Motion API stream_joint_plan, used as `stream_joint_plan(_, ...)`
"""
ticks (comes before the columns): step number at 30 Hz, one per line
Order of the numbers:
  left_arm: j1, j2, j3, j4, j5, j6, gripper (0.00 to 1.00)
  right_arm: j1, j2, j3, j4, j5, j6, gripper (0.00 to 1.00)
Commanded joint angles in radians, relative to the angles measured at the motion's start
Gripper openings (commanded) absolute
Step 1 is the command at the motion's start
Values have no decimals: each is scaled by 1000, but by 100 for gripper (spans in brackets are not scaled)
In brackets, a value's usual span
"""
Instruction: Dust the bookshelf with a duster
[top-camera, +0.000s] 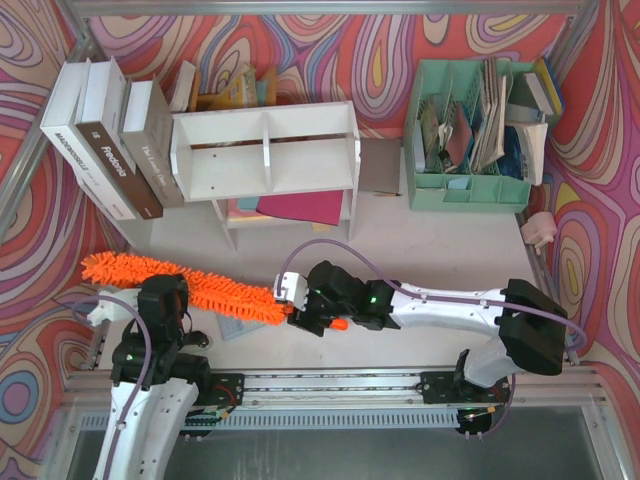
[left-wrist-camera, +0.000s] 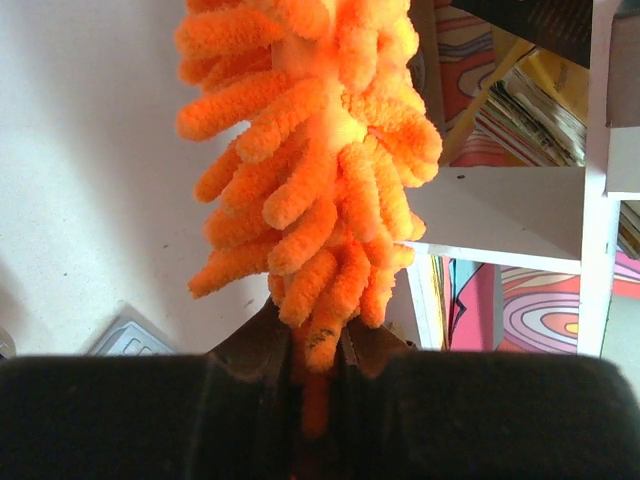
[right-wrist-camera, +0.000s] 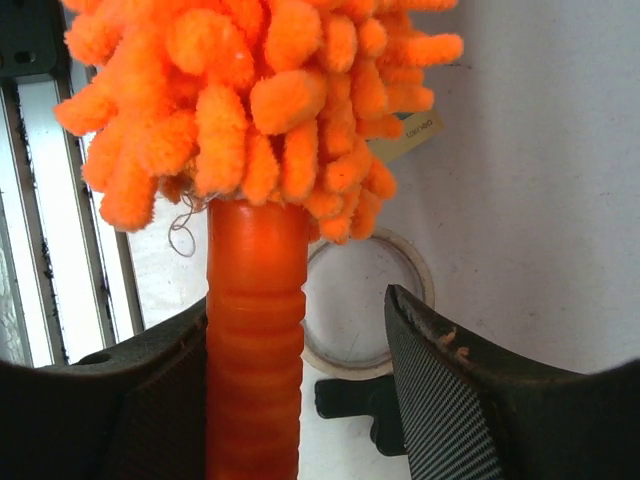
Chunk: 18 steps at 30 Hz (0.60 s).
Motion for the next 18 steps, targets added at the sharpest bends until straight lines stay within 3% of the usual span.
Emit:
stream_joint_plan(1,2,-2,-9,30,42,-60,0,4,14,25,57,8,18,54)
stream_joint_plan(7,2,-3,-26,46,70,-88,0,4,12,11,64,23,25,43)
stream_joint_plan(18,2,-12,-2,-4,49,-80,0,4,-17,12,38,39,17,13)
